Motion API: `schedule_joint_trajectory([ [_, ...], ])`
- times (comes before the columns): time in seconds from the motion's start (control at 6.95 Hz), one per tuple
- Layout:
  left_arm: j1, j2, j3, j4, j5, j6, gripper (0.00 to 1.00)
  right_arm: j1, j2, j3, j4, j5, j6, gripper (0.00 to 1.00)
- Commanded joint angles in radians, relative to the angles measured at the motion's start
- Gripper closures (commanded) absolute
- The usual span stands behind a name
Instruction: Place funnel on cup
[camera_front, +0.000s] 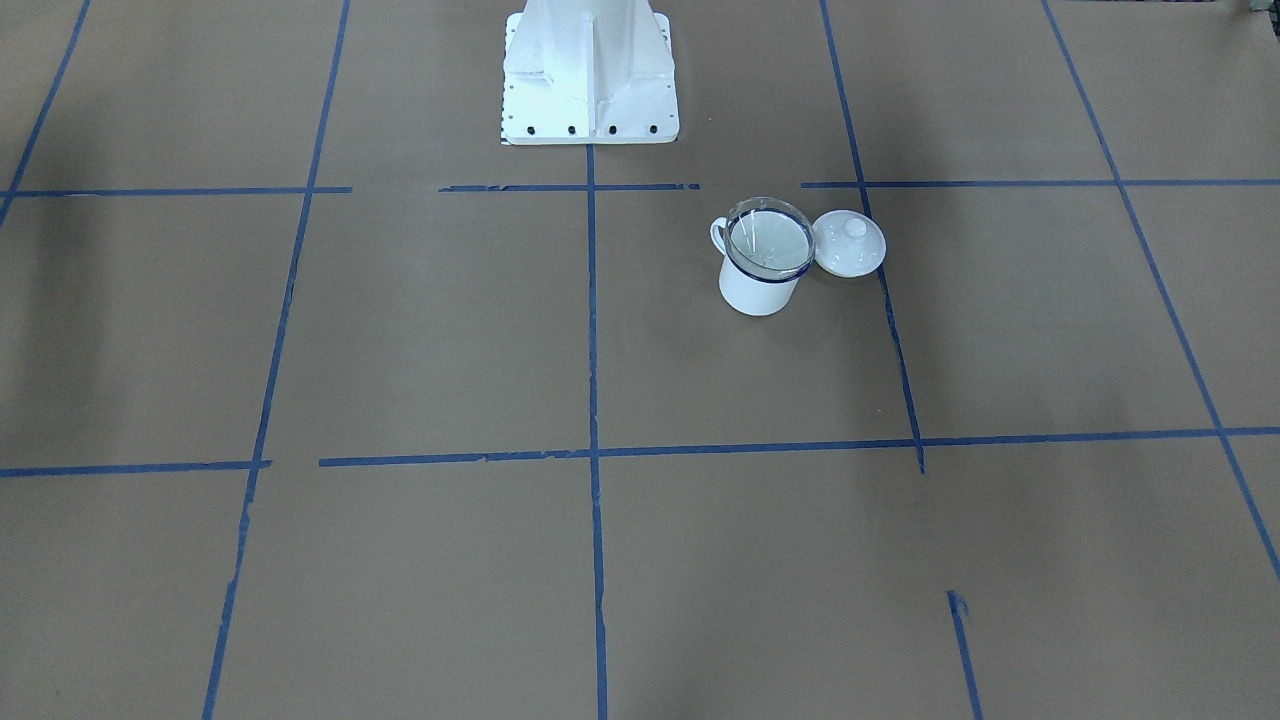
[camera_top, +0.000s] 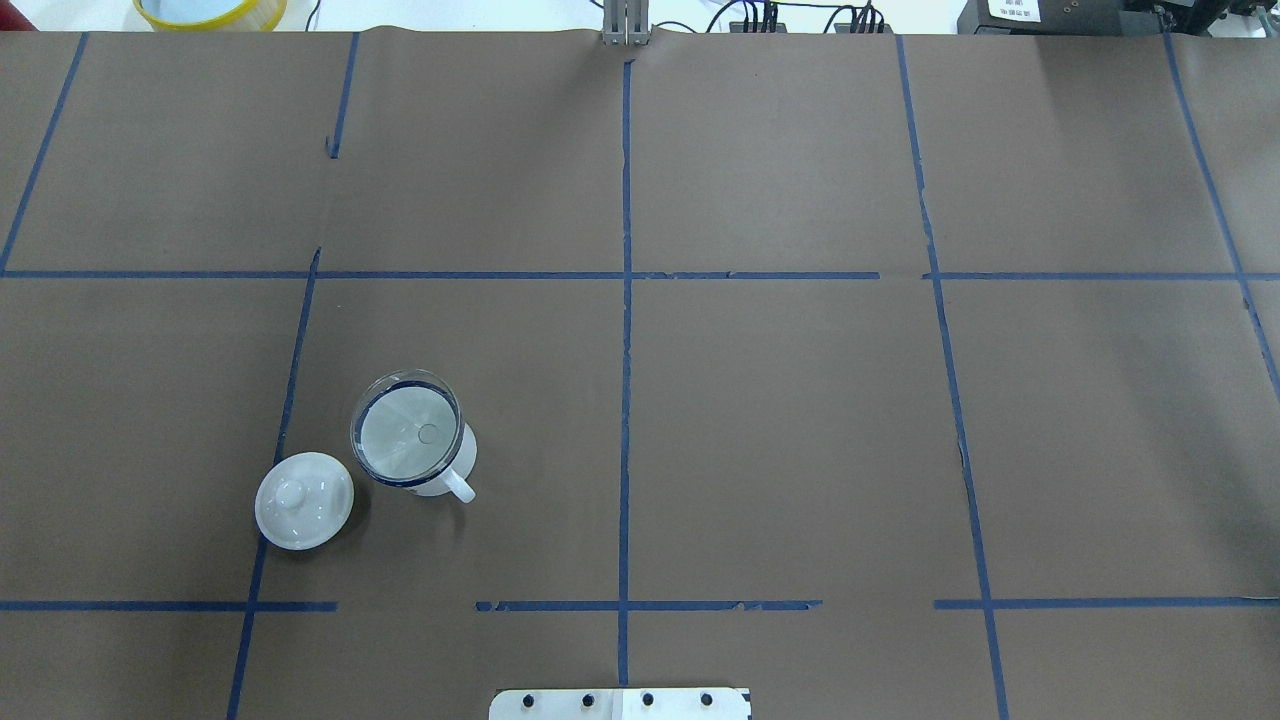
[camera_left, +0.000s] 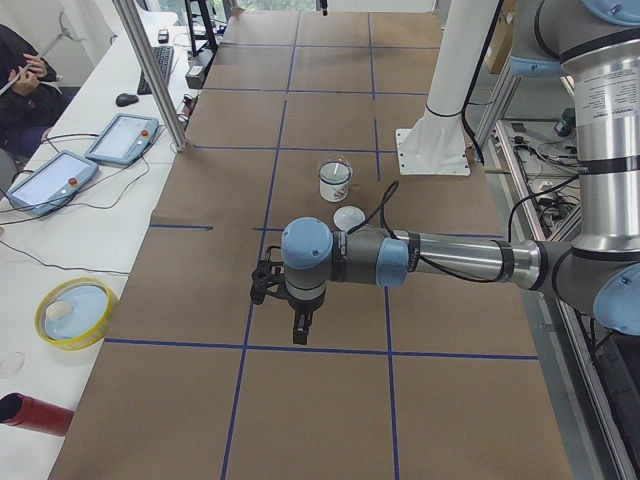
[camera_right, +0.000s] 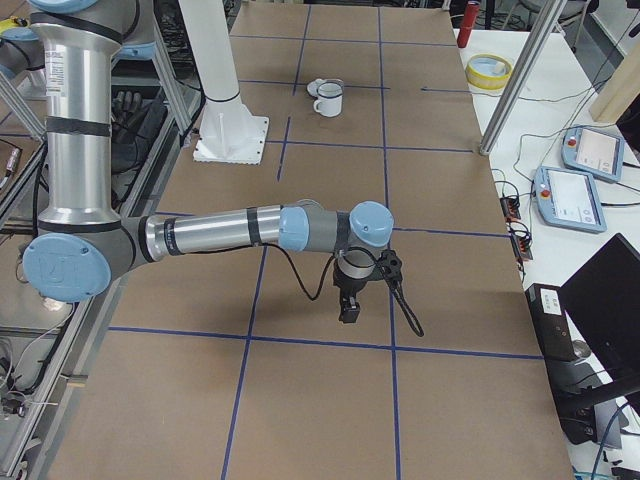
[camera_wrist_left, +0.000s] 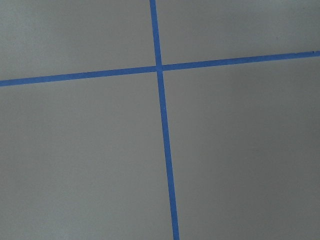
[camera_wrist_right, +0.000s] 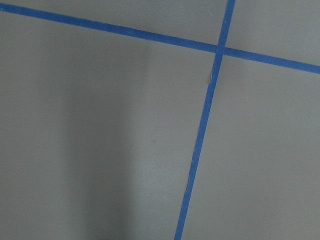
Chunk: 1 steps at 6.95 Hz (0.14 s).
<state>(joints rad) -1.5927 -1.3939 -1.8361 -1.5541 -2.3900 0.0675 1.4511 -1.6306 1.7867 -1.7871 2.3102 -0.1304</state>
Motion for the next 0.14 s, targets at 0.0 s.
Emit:
schedule_joint_trajectory([
  [0.0,-0.003,0.0,0.001,0.0,0.0,0.0,0.0,0.0,0.0,-0.001,0.0,0.0,0.0,0.0],
])
